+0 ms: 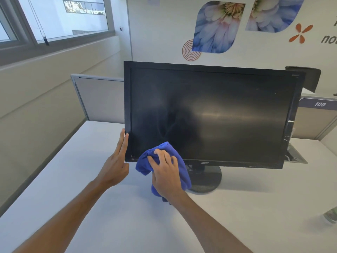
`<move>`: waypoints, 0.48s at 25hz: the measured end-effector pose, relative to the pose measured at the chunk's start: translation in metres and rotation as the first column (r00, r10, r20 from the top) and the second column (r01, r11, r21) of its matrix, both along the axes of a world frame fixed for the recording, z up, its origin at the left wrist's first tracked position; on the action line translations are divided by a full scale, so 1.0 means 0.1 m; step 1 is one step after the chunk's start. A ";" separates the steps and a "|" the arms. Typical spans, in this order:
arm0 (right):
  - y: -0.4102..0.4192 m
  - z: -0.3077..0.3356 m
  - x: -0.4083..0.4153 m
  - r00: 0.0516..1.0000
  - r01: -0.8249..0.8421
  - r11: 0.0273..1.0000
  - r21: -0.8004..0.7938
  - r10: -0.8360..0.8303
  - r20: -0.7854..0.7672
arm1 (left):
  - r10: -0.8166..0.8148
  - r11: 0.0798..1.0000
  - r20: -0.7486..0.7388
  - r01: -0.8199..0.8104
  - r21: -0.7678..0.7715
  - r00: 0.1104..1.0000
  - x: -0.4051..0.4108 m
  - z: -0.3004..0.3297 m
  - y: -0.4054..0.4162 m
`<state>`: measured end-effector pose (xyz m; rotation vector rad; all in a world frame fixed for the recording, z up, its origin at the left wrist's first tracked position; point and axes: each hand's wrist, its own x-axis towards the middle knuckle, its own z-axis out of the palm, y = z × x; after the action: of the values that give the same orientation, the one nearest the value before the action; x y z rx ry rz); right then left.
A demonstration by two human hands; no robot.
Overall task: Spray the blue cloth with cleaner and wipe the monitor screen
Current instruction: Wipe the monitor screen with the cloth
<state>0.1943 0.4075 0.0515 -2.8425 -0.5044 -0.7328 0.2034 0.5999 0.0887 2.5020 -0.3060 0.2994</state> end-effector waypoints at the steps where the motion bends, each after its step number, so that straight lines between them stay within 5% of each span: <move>1: 0.08 0.01 0.03 1.000 -0.014 1.000 -0.012 0.014 -0.001 | -0.012 1.000 -0.003 0.012 -0.012 1.000 -0.01 0.00 0.00; 12: 0.61 0.01 0.14 0.999 0.036 0.998 0.055 -0.034 -0.038 | -0.119 0.972 0.002 0.117 -0.206 0.993 0.05 -0.07 0.04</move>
<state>0.2084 0.4688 0.0521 -2.8145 -0.4227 -0.6880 0.2088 0.6044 0.0820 2.2709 -0.3976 0.2555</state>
